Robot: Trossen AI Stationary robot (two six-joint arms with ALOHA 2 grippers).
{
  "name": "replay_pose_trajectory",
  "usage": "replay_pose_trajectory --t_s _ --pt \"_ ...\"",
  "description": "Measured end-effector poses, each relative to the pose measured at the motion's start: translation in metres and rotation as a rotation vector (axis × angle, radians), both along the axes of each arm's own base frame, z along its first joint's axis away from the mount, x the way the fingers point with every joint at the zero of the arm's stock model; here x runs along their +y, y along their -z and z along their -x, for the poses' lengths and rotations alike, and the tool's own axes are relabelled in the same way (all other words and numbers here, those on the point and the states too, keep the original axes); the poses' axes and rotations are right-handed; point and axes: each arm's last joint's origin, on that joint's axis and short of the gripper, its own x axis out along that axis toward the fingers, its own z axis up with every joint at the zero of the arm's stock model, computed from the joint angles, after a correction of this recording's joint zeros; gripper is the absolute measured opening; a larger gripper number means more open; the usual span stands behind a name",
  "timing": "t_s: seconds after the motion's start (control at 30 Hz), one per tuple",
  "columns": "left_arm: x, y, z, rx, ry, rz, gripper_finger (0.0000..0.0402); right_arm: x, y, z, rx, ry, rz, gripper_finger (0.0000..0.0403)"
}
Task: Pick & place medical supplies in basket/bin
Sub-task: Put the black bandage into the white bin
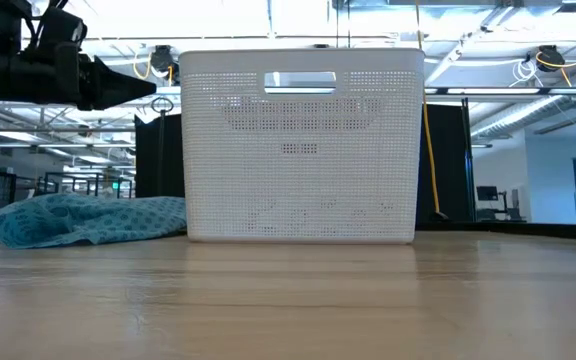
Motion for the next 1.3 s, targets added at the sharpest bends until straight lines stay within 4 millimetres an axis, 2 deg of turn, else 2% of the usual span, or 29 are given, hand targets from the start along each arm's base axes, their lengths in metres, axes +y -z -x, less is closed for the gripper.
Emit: replay_pose_trajectory --t_s 0.13,0.23,0.4,0.5,0.7,0.87,1.03,1.3 --pt "0.0 0.001 0.0 0.0 0.004 0.039 0.0031 -0.052 -0.032 -0.014 0.063 -0.006 -0.008 0.0078" --pt "0.0 0.004 0.0 0.026 0.005 0.059 0.0031 -0.091 -0.031 -0.026 0.108 -0.044 -0.039 0.0078" --pt "0.0 0.009 -0.001 0.063 0.007 0.104 0.0031 -0.142 0.008 -0.053 0.234 -0.068 -0.035 0.0078" --pt "0.0 0.011 -0.001 0.075 0.007 0.121 0.0031 -0.163 0.036 -0.074 0.271 -0.064 -0.067 0.0078" --pt "0.0 0.012 -0.001 0.08 0.007 0.124 0.0031 -0.185 0.093 -0.119 0.376 -0.015 -0.162 0.0078" --pt "0.0 0.012 -0.001 0.086 0.005 0.105 0.0031 -0.196 0.125 -0.138 0.449 -0.02 -0.183 0.0078" --pt "0.0 0.012 -0.001 0.092 0.004 0.089 0.0031 -0.198 0.14 -0.146 0.5 -0.07 -0.123 0.0077" --pt "0.0 0.011 -0.001 0.096 0.003 0.074 0.0031 -0.196 0.145 -0.142 0.573 -0.207 0.085 0.0077"
